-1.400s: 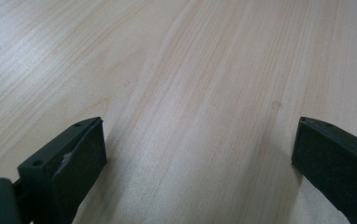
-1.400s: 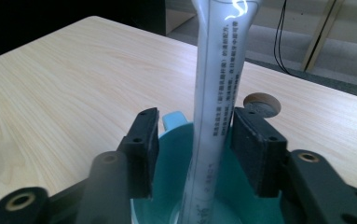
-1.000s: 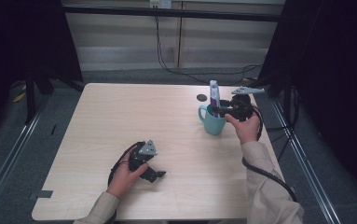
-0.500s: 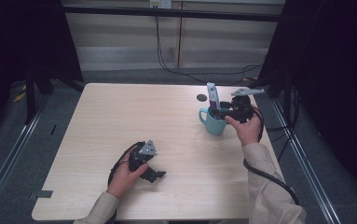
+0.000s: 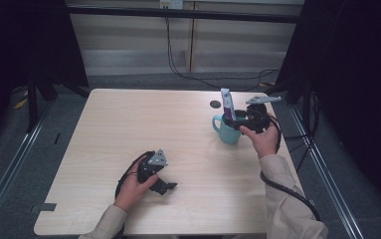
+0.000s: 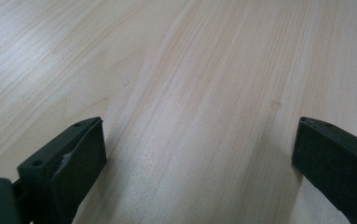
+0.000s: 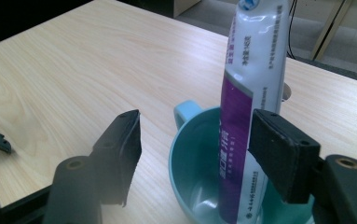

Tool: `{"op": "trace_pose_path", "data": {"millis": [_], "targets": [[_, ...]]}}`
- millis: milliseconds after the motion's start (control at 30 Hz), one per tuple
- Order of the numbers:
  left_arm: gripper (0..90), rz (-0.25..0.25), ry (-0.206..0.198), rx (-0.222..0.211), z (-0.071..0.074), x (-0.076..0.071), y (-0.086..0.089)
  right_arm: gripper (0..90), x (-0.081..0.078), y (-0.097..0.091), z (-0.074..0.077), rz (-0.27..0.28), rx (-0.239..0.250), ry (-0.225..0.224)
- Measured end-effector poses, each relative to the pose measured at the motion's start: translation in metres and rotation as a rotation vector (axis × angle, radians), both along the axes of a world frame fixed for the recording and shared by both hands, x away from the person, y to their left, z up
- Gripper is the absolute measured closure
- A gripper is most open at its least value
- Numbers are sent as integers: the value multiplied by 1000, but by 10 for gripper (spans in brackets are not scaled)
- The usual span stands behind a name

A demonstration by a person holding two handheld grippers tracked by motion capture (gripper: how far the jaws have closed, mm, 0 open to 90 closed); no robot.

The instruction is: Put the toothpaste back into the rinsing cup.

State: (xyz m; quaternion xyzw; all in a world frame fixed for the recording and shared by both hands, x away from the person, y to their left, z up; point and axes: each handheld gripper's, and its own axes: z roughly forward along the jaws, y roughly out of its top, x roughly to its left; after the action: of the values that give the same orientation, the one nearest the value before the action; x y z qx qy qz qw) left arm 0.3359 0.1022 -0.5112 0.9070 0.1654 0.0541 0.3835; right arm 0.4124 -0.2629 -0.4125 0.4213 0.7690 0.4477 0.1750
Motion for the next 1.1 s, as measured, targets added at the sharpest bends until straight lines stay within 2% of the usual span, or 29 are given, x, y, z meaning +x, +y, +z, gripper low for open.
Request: {"op": "trace_pose_path", "data": {"millis": [100,233,600,933,1100], "targets": [[26,0,1,0,0,0,0,310,-2,2,-1,6,14,11],[26,0,0,0,0,0,0,287,-4,4,-1,15,10,26],[26,0,0,0,0,0,0,239,-17,10,4,66,-27,25],[25,0,0,0,0,0,0,205,-29,16,8,96,-30,31],[24,1,1,0,0,0,0,202,-35,20,10,130,-23,26]]}}
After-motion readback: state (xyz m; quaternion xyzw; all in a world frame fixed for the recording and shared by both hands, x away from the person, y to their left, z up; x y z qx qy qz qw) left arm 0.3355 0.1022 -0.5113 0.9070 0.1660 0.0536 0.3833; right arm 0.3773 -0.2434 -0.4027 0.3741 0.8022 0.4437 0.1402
